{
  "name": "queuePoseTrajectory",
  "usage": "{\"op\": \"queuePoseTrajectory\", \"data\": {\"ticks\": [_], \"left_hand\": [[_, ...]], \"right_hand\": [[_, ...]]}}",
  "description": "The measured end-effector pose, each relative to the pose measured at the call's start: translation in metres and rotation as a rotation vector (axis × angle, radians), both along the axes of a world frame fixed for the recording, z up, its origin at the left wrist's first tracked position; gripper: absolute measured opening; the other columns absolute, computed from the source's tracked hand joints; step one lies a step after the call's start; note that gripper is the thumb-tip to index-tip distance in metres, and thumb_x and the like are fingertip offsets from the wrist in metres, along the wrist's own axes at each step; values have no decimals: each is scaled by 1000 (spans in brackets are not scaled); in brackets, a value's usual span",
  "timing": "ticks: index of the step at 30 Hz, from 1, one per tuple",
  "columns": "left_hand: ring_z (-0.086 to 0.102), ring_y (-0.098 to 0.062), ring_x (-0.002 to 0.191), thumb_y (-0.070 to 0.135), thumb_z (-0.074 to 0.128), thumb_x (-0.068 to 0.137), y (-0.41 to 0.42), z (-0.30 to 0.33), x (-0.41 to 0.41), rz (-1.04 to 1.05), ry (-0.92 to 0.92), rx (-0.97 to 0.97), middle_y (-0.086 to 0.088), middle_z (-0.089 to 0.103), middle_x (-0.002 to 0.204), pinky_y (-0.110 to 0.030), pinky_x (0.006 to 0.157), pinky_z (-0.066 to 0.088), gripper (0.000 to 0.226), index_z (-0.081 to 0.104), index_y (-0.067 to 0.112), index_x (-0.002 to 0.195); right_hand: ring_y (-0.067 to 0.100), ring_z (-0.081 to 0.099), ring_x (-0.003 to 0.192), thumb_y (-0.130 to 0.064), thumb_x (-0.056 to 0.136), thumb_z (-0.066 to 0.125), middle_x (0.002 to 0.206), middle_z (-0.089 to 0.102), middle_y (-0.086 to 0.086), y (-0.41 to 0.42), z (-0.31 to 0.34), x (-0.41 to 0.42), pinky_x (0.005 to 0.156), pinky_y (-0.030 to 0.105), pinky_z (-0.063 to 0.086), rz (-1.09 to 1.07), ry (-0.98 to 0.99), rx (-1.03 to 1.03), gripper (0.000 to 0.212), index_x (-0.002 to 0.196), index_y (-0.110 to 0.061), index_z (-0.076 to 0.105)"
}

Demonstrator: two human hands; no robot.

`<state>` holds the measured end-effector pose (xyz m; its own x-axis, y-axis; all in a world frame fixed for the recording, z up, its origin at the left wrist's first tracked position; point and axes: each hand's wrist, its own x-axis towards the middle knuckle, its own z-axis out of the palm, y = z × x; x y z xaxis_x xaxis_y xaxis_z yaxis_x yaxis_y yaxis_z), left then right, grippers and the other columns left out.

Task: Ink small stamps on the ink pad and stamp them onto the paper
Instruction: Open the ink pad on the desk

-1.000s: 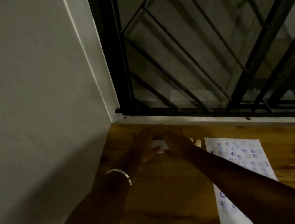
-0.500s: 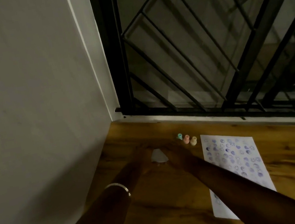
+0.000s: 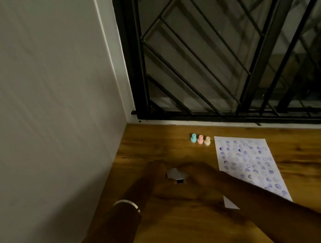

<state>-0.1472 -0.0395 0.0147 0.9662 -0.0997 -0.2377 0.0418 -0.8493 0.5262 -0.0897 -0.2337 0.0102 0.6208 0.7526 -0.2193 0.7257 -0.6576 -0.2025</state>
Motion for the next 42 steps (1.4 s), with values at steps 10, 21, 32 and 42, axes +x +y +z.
{"op": "queuePoseTrajectory", "data": {"ticks": [10, 21, 32, 42], "left_hand": [[64, -19, 87, 52, 47, 92, 7, 3, -1, 108, -45, -29, -3, 69, 96, -23, 65, 39, 38, 69, 20, 97], [59, -25, 105, 34, 44, 98, 1, -1, 24, 273, -81, -172, -14, 64, 119, -29, 82, 41, 34, 63, 10, 114], [56, -27, 113, 23, 46, 98, 4, -11, 56, 205, -128, -13, -15, 62, 124, -32, 94, 40, 32, 60, 7, 122], [63, -18, 89, 30, 51, 96, 11, -20, 62, 186, -123, -18, -6, 69, 103, -20, 69, 40, 22, 65, 16, 106]], "right_hand": [[21, 54, 112, -14, 91, 58, 122, 58, 6, -9, 1, 12, 96, 35, 46, -155, -11, 87, 31, 121, -18, 55], [27, 52, 114, -15, 99, 45, 127, 54, 17, 12, -11, 46, 91, 22, 41, -345, 32, 193, 25, 121, -6, 53], [25, 54, 112, -18, 96, 50, 124, 57, 11, 15, -18, 68, 94, 32, 43, -241, -9, 245, 21, 114, -13, 61], [37, 56, 109, -13, 94, 50, 125, 57, 19, 2, -17, 79, 90, 45, 47, -385, -201, 173, 25, 118, -6, 56]]}}
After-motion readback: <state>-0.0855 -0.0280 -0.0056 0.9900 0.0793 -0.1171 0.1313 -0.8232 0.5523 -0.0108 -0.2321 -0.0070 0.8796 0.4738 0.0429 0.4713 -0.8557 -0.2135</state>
